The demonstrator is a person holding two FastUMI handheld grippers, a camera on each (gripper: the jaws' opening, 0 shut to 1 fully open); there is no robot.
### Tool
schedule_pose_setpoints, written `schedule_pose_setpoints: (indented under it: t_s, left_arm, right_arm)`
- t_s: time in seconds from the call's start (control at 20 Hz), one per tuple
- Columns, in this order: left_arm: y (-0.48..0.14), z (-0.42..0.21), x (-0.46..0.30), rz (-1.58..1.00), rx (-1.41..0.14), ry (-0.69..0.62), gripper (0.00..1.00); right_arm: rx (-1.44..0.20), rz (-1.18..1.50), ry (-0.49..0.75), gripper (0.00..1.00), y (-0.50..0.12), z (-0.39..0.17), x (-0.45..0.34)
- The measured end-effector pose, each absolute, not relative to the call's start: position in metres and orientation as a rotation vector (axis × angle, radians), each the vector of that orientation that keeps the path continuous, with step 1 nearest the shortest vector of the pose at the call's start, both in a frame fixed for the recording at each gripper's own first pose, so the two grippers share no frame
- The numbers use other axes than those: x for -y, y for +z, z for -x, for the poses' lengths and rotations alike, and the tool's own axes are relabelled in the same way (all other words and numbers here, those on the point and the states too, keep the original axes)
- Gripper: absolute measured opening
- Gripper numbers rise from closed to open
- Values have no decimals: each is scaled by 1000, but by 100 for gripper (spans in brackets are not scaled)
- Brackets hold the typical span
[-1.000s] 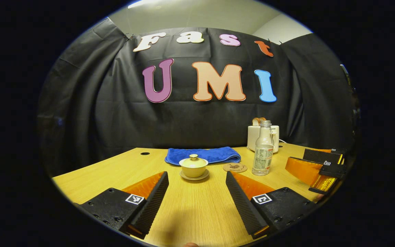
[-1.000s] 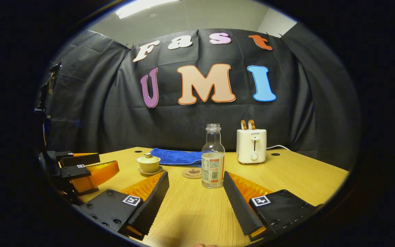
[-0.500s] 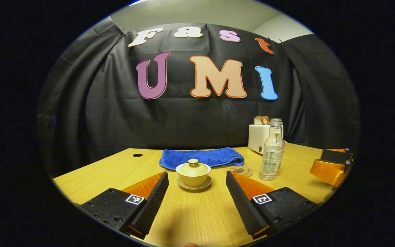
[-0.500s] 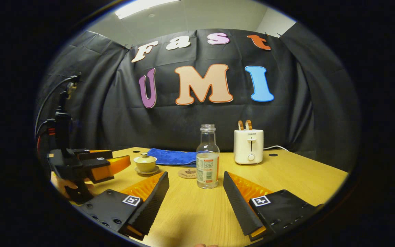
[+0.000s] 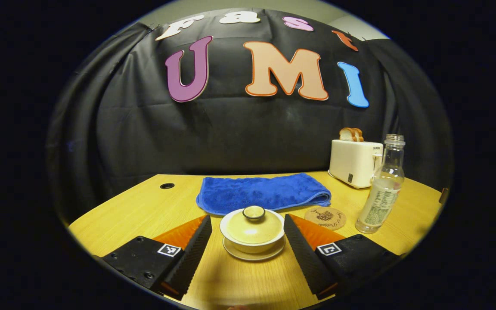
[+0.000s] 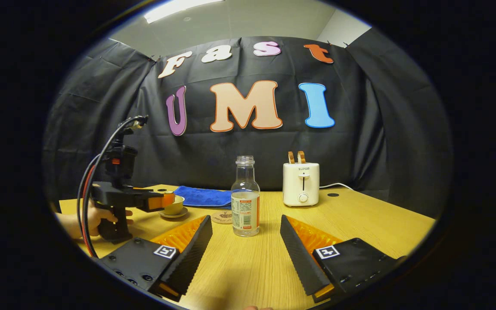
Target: Open the teacup lid with one hand, grasp the water bottle and pour water into the teacup with the other hand; after pouring, place the water bottle on the coaster and then close the teacup lid.
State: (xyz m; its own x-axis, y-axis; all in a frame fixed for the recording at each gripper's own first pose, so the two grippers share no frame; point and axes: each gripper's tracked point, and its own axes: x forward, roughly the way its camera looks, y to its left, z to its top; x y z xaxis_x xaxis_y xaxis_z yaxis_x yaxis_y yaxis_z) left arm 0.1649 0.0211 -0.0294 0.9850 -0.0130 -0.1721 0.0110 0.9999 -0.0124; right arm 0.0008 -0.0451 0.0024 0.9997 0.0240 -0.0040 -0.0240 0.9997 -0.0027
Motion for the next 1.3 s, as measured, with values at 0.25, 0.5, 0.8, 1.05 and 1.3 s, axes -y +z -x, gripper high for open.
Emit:
schedule_pose_setpoints:
  t_s: [0.25, 0.5, 0.8, 1.05, 1.3]
  left_arm:
    - [-30, -185, -18, -16, -178, -15, 98]
    - [-32, -196, -20, 17, -189, -14, 98]
    - [-31, -198, -17, 17, -189, -34, 95]
    - [-33, -199, -14, 12, -194, -42, 77]
    - [-32, -197, -15, 17, -188, -44, 65]
  right_arm:
    - [-4, 3, 20, 100, 2, 0, 48]
    - [-5, 3, 15, 100, 3, 0, 51]
    - [-4, 4, 10, 100, 3, 1, 55]
    - [-4, 4, 8, 97, 2, 1, 56]
    - [-3, 4, 4, 100, 3, 0, 56]
